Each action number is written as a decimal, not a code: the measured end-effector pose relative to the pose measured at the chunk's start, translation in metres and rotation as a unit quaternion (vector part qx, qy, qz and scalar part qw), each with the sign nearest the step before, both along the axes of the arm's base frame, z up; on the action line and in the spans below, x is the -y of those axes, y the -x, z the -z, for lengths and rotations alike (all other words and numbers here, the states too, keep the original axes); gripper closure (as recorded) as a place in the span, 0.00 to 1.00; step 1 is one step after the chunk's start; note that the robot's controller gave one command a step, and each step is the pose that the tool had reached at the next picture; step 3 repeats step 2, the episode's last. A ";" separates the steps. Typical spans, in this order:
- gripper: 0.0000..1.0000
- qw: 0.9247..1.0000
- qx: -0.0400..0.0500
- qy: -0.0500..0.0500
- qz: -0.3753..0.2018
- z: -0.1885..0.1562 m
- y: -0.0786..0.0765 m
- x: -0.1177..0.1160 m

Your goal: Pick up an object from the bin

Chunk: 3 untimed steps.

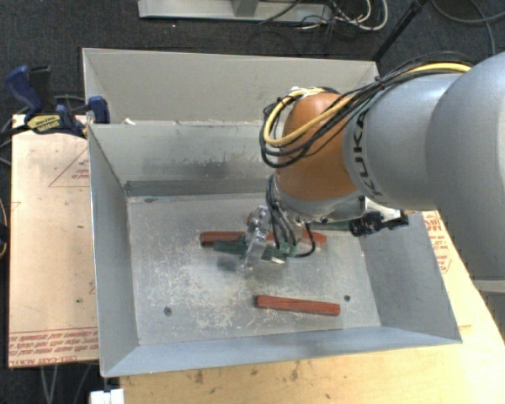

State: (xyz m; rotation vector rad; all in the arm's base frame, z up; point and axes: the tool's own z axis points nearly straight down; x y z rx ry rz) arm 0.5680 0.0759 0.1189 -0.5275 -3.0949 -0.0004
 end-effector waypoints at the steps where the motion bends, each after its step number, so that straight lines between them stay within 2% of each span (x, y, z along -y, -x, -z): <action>1: 1.00 1.000 0.002 0.000 0.000 -0.018 -0.001 0.000; 3: 1.00 1.000 0.004 0.000 0.000 -0.029 -0.002 0.000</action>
Offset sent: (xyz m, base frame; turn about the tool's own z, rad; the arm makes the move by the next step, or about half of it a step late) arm -0.0002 0.0001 0.0254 0.0000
